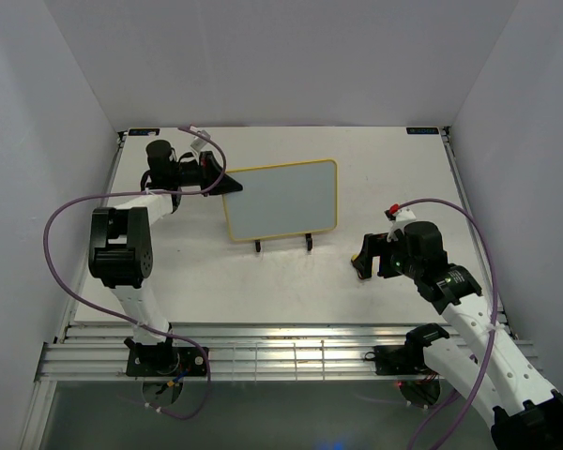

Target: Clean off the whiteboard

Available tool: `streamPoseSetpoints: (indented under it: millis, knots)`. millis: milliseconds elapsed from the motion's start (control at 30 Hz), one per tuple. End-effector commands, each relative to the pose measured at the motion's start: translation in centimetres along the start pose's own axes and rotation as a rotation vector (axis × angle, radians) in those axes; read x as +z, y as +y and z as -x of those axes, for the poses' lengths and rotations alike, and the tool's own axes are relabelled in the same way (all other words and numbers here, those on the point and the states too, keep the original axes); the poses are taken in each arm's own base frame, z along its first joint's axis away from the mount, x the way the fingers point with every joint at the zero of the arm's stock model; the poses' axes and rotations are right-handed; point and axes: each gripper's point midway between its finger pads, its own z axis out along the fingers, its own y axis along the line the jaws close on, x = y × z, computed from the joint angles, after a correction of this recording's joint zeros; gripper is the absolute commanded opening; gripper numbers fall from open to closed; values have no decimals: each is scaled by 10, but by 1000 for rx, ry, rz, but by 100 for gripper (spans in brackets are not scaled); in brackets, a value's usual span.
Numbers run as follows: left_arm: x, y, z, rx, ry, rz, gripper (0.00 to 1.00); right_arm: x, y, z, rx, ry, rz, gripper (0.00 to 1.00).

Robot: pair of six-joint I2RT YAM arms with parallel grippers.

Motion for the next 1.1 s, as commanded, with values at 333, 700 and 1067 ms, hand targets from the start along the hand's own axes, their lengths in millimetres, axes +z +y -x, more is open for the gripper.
streamPoseSetpoints:
  millis: [333,700,1067]
  knots:
    - [-17,-29,-39,17,107,-285,0,1,6,5,-25,-32,38,87]
    - [-15,-28,-37,40,87,-233,21,3,7,3,-23,-23,45,87]
    - [-12,-27,-34,60,53,-153,98,3,8,3,-23,-27,49,87]
